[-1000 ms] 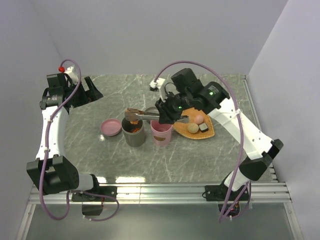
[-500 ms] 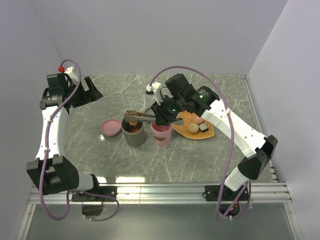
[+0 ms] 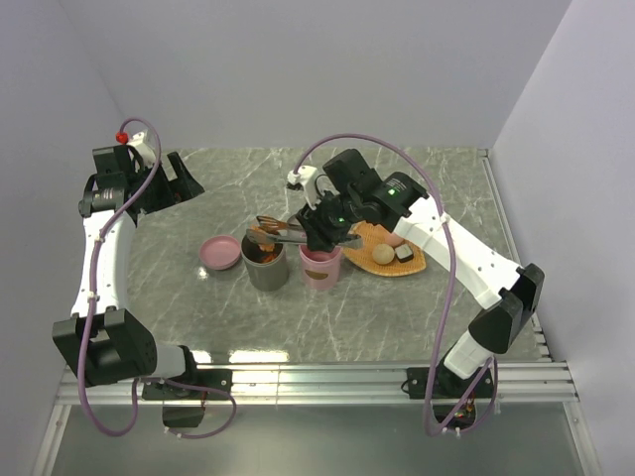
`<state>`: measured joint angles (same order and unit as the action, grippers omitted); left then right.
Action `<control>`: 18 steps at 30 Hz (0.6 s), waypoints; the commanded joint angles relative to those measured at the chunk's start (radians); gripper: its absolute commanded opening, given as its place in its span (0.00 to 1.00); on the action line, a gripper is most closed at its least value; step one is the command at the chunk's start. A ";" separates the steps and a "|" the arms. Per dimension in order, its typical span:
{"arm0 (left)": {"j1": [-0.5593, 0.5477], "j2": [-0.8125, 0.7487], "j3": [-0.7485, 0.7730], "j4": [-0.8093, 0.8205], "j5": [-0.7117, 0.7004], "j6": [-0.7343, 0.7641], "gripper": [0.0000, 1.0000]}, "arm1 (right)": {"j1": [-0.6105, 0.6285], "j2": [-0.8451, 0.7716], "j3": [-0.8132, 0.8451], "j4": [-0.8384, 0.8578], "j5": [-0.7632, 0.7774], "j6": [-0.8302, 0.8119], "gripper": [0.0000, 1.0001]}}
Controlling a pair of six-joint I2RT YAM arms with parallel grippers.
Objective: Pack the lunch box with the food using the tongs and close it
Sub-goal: Place the fake food in the packing box.
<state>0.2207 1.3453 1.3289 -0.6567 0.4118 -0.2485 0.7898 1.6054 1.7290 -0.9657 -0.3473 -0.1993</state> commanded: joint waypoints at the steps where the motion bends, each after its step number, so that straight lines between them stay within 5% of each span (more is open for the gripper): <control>1: 0.003 -0.018 0.004 0.006 -0.002 0.020 1.00 | 0.006 -0.001 0.018 0.058 0.005 -0.006 0.52; 10: 0.003 -0.015 0.006 0.006 -0.001 0.023 0.99 | -0.037 -0.038 0.061 0.038 -0.001 -0.002 0.55; 18: 0.003 -0.011 0.024 -0.006 -0.005 0.031 0.99 | -0.295 -0.159 0.009 -0.022 -0.004 0.001 0.53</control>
<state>0.2207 1.3453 1.3289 -0.6624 0.4114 -0.2443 0.5743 1.5440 1.7424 -0.9668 -0.3584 -0.1997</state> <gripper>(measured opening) 0.995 0.537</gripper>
